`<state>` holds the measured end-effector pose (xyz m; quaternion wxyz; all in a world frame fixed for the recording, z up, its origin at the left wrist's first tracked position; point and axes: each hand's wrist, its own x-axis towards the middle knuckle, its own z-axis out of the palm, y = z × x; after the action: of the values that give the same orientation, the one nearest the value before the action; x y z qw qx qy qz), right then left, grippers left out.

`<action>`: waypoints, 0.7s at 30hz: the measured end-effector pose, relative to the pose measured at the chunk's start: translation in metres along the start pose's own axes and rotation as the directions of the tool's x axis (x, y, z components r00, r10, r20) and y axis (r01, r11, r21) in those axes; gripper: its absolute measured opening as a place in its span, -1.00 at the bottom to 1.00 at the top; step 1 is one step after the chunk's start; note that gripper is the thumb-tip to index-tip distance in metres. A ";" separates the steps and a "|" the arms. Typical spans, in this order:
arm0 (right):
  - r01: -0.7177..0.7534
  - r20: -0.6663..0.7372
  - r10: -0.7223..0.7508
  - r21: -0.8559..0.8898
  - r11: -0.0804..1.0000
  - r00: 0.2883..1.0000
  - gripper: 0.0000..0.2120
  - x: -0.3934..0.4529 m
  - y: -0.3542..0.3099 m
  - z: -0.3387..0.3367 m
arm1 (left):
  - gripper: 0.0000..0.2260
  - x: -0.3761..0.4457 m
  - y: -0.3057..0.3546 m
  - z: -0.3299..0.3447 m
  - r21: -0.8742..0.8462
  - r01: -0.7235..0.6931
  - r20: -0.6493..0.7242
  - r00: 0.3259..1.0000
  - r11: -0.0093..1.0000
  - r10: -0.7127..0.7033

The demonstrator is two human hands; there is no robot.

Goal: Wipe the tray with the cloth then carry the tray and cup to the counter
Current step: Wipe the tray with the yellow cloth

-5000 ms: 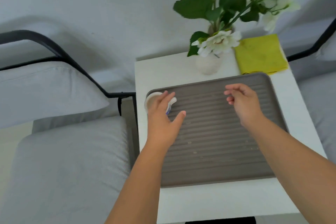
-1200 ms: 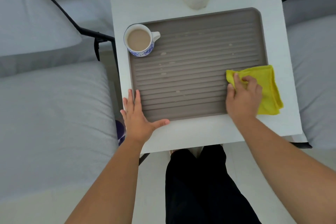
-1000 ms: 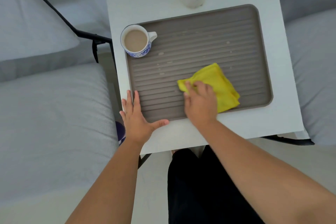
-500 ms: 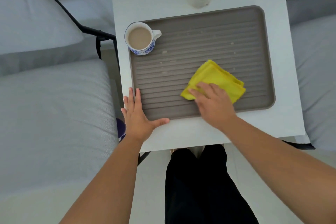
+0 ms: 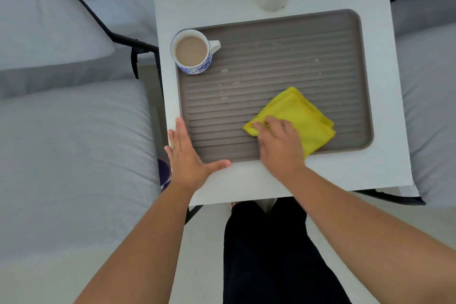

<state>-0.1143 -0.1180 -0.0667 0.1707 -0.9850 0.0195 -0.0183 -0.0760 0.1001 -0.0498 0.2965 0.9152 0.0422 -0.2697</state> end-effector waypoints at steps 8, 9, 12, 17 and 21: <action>0.295 0.181 -0.278 -0.073 0.953 0.943 -0.51 0.017 -0.042 0.018 | 0.36 0.000 0.001 0.000 -0.009 0.016 -0.008 1.000 1.000 -0.016; 0.294 0.155 -0.279 -0.085 0.952 0.948 -0.58 0.015 -0.031 0.015 | 0.35 -0.001 0.001 -0.001 -0.012 0.014 -0.006 1.000 1.000 -0.014; 0.230 0.100 -0.217 -0.144 0.962 0.971 -0.63 0.000 0.011 -0.001 | 0.33 -0.002 0.003 -0.002 -0.026 0.018 0.000 1.000 0.999 -0.018; -0.045 0.012 0.050 -0.249 0.967 0.999 -0.66 -0.035 0.086 -0.037 | 0.32 -0.003 0.005 -0.001 -0.011 0.030 0.006 1.000 0.999 -0.030; -0.219 -0.083 0.205 -0.227 0.949 0.975 -0.66 -0.054 0.106 -0.043 | 0.33 -0.005 0.004 -0.001 0.008 0.025 -0.005 1.000 1.000 -0.025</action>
<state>-0.1739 -0.2300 -0.0632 0.0536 -0.9894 0.1322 -0.0259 -0.0793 0.0979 -0.0445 0.2894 0.9165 0.0532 -0.2711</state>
